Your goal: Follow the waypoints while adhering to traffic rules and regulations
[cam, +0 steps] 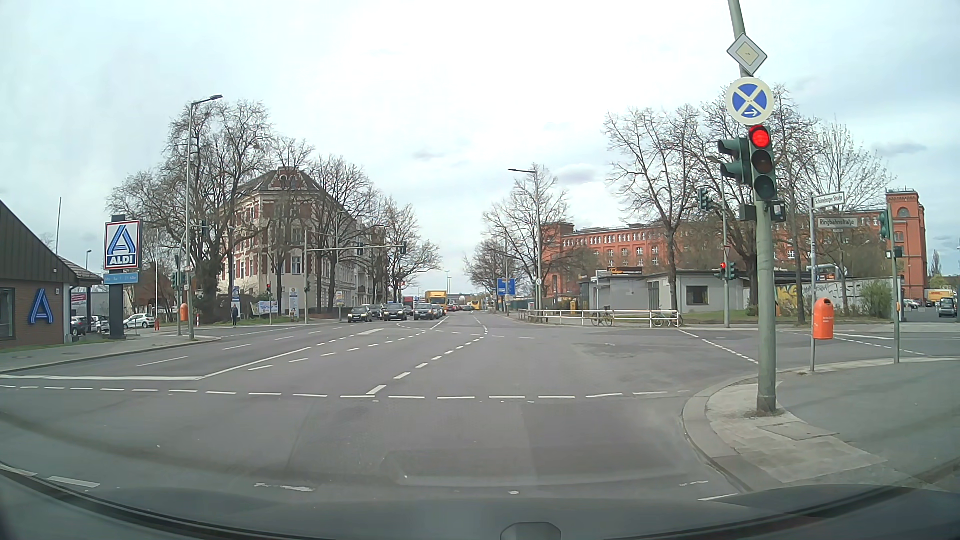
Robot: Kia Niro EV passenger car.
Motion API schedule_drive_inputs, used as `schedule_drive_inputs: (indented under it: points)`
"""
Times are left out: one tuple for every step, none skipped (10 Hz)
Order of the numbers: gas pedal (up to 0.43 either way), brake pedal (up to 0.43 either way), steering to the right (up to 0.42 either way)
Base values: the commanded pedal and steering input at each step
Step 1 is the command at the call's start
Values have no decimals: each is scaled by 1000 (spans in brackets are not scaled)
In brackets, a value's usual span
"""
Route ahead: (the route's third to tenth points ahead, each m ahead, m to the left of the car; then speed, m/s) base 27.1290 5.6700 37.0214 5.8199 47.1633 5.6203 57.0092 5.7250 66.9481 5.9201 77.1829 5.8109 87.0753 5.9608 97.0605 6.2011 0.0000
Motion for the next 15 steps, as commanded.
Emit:
schedule_drive_inputs:
  points:
    - [0, 360, 0]
    - [0, 366, 0]
    - [0, 360, 0]
    - [0, 360, 0]
    - [0, 366, -1]
    - [0, 360, -1]
    - [0, 360, 0]
    - [0, 360, 0]
    - [0, 360, 0]
    - [0, 360, 0]
    - [0, 360, 0]
    - [0, 360, -1]
    - [0, 360, -1]
    - [0, 360, -1]
    - [0, 360, 0]
